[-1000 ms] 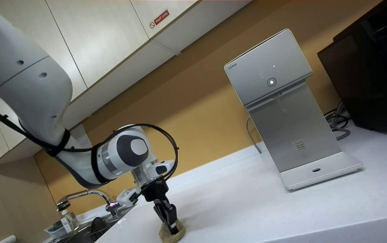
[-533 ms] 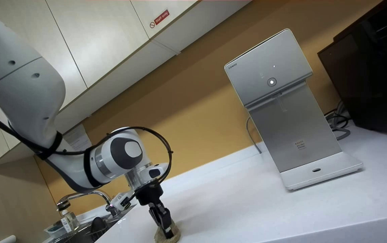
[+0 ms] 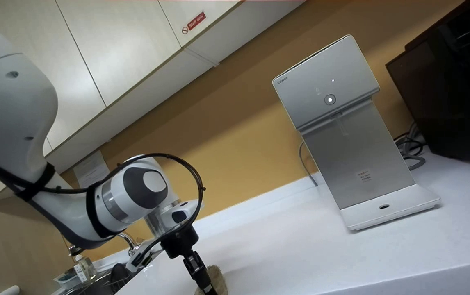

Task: Use the cloth to wipe the counter.

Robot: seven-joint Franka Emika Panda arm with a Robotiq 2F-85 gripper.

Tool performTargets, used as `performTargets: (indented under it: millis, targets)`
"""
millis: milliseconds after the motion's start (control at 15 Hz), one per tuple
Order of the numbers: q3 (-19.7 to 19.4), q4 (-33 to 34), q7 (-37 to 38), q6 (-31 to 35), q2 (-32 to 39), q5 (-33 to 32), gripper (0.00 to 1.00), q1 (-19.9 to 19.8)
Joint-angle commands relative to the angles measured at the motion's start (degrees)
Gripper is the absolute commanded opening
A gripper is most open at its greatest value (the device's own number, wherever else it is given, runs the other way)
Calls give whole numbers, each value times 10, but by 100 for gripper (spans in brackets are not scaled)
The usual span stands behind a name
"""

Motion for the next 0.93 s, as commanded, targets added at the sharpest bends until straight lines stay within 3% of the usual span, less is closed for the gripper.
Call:
performTargets:
  millis: [0, 400, 667, 867]
  targets:
    - [1, -31, 38, 34, 26, -33, 0, -22]
    - [-5, 45, 16, 53, 97, -71, 0, -35]
    - [-23, 143, -10, 36, 169, -104, 0, -30]
    - [-32, 224, -65, 23, 225, -83, 0, -18]
